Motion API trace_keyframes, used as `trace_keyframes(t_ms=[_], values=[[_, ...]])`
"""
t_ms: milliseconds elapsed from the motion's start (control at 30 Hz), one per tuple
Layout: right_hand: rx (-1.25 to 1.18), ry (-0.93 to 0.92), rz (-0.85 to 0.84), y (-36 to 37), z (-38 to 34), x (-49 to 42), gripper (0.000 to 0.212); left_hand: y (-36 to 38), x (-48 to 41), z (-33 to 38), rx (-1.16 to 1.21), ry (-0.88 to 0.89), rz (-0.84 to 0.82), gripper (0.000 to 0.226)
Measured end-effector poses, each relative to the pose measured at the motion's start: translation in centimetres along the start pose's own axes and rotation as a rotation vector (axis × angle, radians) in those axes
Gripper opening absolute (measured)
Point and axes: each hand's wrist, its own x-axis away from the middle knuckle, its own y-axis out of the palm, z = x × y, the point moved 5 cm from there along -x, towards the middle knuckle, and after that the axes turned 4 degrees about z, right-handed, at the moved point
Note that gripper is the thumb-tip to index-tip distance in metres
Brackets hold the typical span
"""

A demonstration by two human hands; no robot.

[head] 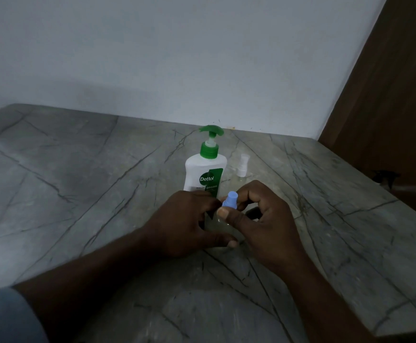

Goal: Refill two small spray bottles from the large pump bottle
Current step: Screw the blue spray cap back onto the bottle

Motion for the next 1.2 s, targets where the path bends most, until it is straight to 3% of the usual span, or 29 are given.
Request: trace_keyframes(t_ms=[200,333,500,633,833,1067,1200], values=[[0.025,-0.005,0.070,0.01,-0.41,0.27,0.019,-0.10,0.12,0.23,0.002,0.010,0.028,0.046],[0.059,-0.012,0.063,0.00,-0.40,0.37,0.022,0.15,0.00,0.13,0.009,0.003,0.000,0.065],[0.090,-0.064,0.135,-0.14,-0.58,0.61,0.038,-0.04,0.05,0.70,0.014,-0.013,-0.002,0.047],[0.048,-0.045,0.071,0.20,-0.58,0.64,0.039,-0.06,0.13,0.34,0.030,-0.066,0.019,0.049],[-0.026,-0.053,0.014,0.10,-0.35,0.66,0.012,0.03,0.22,0.01,0.049,-0.074,0.008,0.061],[0.038,-0.067,0.071,0.24,-0.19,0.39,0.017,0.21,0.38,-0.27,-0.021,-0.083,0.040,0.074],[-0.065,-0.020,0.149,-0.32,0.04,0.42,0.017,-0.07,0.38,-0.11,-0.048,-0.092,0.059,0.074]])
